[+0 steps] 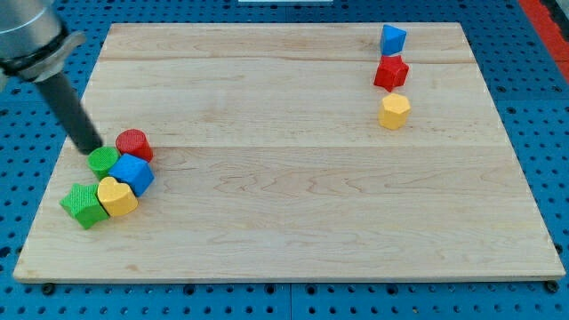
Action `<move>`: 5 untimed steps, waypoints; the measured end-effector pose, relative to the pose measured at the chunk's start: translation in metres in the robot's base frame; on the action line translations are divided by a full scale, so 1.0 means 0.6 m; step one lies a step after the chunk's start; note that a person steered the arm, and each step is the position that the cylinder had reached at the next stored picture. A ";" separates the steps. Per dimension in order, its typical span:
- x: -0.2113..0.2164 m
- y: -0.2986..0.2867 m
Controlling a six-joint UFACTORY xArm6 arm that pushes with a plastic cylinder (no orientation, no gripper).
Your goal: Place the red circle diagonally bottom left to the yellow hexagon
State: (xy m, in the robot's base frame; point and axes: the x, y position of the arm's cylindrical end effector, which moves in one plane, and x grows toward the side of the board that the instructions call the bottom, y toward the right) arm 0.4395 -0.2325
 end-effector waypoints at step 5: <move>0.046 0.249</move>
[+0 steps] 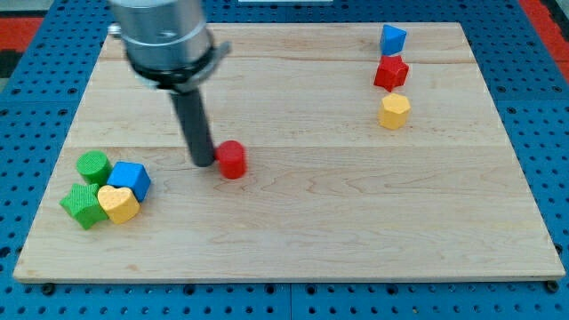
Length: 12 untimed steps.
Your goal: Place the red circle diagonally bottom left to the yellow hexagon
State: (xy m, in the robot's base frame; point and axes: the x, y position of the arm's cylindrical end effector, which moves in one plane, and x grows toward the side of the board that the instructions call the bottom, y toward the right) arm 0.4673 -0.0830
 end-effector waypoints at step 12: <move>0.063 0.151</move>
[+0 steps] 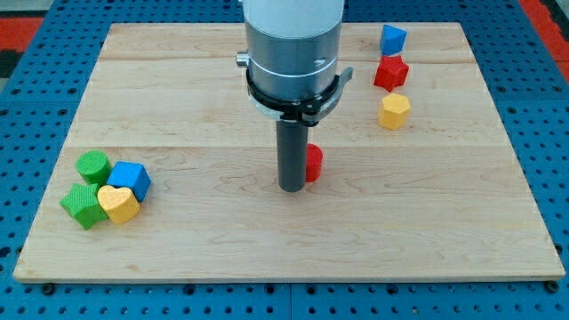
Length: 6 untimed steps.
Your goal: Place the red circle diagonally bottom left to the yellow hexagon
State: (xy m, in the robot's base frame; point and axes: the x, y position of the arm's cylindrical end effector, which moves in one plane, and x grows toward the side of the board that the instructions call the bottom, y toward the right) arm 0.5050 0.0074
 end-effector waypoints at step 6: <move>-0.055 0.238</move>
